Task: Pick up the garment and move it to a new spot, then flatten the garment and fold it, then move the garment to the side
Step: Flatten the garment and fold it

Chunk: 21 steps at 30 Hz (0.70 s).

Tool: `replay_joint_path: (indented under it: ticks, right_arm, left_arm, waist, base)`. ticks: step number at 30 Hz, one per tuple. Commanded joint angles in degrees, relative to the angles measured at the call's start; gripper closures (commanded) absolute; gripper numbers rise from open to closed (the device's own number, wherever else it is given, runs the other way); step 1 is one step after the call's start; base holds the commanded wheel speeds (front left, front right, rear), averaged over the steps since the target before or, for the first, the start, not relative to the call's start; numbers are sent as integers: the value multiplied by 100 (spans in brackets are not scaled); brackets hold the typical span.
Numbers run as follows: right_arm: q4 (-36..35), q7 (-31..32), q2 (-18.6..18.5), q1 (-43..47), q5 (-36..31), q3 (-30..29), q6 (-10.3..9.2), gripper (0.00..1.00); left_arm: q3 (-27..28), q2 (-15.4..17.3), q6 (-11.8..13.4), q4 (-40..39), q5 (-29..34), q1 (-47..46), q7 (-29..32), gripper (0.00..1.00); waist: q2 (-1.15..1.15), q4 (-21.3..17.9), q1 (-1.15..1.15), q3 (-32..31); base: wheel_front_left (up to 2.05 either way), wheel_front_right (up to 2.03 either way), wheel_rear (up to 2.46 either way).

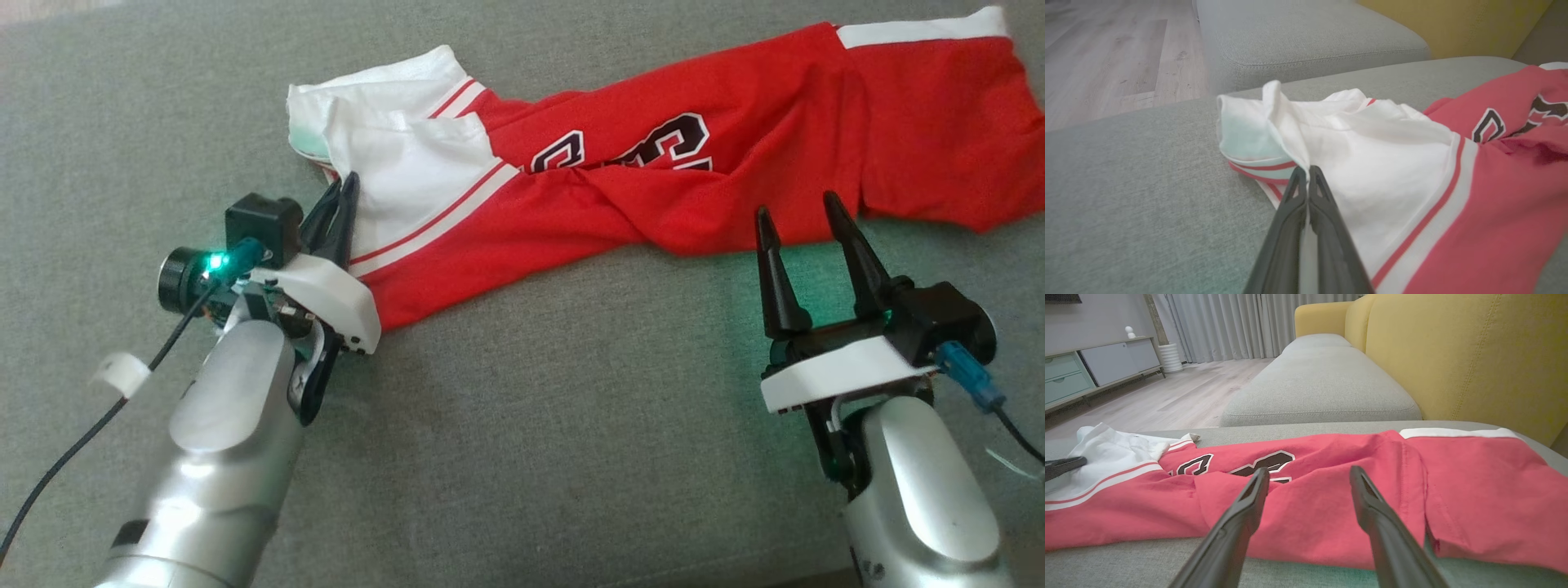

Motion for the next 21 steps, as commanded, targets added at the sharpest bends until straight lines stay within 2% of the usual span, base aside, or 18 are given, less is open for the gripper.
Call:
replay_joint_path:
  ticks: [1,8,14,21]
  right_arm:
    - [-128,-43,48,-57,43,95,-4,0]
    - [5,-6,49,-62,50,85,-4,0]
    - [143,4,49,-60,139,92,-4,0]
    - [331,3,49,47,215,87,-4,0]
  left_arm:
    - [138,121,-23,-171,-46,-216,-103,100]
    - [60,247,-56,-403,-4,-105,-389,100]
    - [-139,589,-94,-1137,365,-279,-954,100]
    - [-737,962,-243,-2256,826,-145,-1162,100]
  waist:
    - [0,18,0,-53]
    - [0,141,0,-372]
    - [0,309,0,-698]
    - [0,609,0,-907]
  base:
    - [0,0,0]
    - [0,0,0]
    - [0,0,0]
    - [0,0,0]
